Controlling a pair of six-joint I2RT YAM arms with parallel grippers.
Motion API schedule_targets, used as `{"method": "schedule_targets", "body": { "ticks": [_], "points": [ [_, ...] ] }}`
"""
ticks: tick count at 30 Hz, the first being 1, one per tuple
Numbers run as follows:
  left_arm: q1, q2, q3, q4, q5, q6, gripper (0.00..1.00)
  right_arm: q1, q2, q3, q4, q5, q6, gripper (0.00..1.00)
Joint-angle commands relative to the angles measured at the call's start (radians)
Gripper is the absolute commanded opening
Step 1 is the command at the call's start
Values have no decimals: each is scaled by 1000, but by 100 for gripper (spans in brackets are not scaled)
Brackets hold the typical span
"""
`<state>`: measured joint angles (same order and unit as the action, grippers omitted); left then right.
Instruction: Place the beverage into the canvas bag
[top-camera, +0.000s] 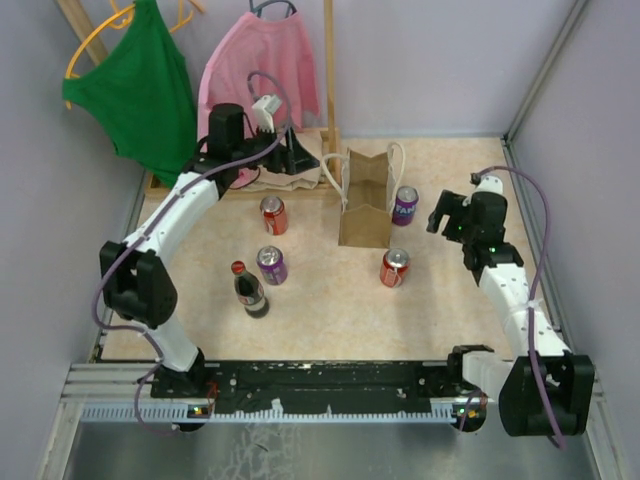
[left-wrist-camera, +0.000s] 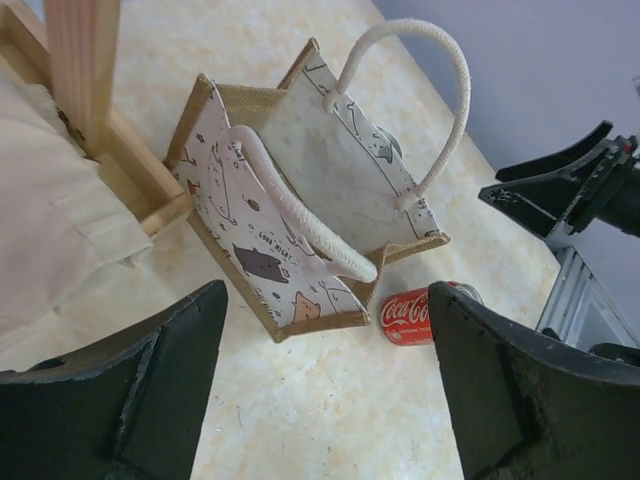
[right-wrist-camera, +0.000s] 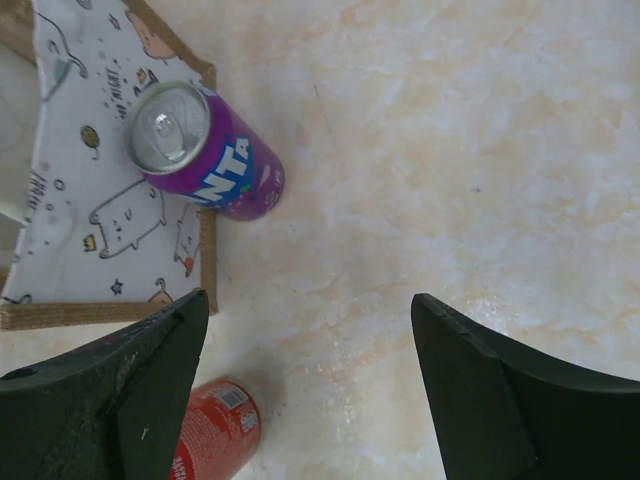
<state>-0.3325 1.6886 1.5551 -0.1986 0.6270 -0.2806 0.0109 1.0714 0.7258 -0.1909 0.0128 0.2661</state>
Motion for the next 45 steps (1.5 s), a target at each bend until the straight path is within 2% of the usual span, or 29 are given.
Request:
{"method": "schedule_targets", "body": {
  "ticks": [1, 13, 15, 19, 21, 26, 33, 39, 45],
  "points": [
    [-39, 78, 93, 24, -18, -77, 87, -3, -54, 98, -24, -48, 31, 82],
    [-142, 237, 158, 66, -153, -117, 86, -3, -96, 147, -69, -43, 47, 82],
    [-155, 255, 162, 65, -157, -114, 79, -3, -106, 151, -75, -43, 54, 82],
    [-163, 241, 149, 45, -152, -89, 57, -3, -120, 177, -79, -48, 57, 80],
    [-164, 214, 127, 28, -154, -66, 51, -3, -118, 190, -79, -55, 56, 78],
    [-163, 140, 62, -17, -145, -15, 45, -2, -100, 216, -70, -78, 78, 74],
    [-163, 47, -15, -69, -113, 40, 30, 24, -59, 250, -37, -82, 99, 72],
    [-163, -23, -85, -109, -78, 57, 19, 93, -30, 281, -31, -41, 91, 72],
    [-163, -125, -206, -117, -81, 28, 19, 162, -23, 296, -40, 1, 90, 72]
  ]
}}
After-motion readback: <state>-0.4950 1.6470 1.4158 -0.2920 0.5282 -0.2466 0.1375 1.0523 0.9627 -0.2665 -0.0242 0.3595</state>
